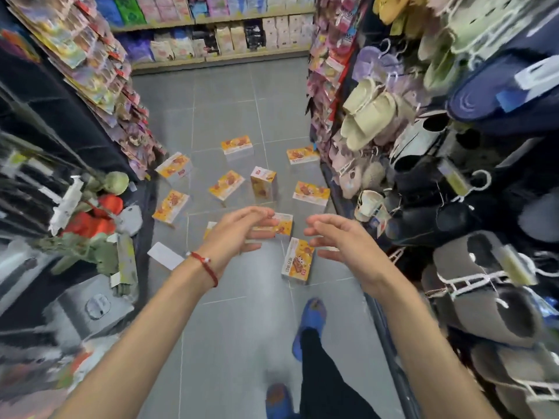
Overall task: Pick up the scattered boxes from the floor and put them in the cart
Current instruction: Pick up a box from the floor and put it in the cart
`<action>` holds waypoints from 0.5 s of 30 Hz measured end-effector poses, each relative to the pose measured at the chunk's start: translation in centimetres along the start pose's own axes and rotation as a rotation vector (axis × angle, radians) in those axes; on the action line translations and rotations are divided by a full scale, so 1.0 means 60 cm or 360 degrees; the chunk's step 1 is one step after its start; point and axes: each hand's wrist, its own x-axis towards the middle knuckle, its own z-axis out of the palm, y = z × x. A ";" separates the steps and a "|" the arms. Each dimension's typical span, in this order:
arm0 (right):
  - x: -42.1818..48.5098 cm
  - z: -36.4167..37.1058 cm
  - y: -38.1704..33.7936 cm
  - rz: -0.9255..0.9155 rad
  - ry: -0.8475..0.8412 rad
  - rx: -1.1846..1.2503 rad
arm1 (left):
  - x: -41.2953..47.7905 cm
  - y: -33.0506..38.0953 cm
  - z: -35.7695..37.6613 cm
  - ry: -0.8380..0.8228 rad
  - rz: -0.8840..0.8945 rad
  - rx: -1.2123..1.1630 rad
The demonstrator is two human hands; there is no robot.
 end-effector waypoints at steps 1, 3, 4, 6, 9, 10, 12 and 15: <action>0.032 -0.003 -0.002 0.0024 0.0005 0.0035 | 0.031 0.003 0.001 -0.0006 -0.0027 0.0016; 0.094 -0.009 -0.008 0.0063 0.0051 0.0131 | 0.092 0.016 0.006 -0.0042 -0.0087 0.0059; 0.123 -0.013 -0.012 0.0082 0.0084 0.0172 | 0.122 0.024 0.009 -0.0053 -0.0118 0.0080; 0.176 -0.022 -0.021 0.0137 0.0142 0.0243 | 0.182 0.041 0.018 -0.0041 -0.0184 0.0115; 0.252 -0.038 -0.026 0.0215 0.0178 0.0326 | 0.267 0.056 0.035 -0.0043 -0.0241 0.0153; 0.275 -0.043 -0.026 0.0247 0.0192 0.0340 | 0.293 0.056 0.039 -0.0065 -0.0263 0.0169; 0.316 -0.052 -0.020 0.0312 0.0247 0.0371 | 0.342 0.053 0.048 -0.0107 -0.0326 0.0191; 0.365 -0.059 -0.006 0.0408 0.0340 0.0443 | 0.408 0.046 0.051 -0.0146 -0.0414 0.0237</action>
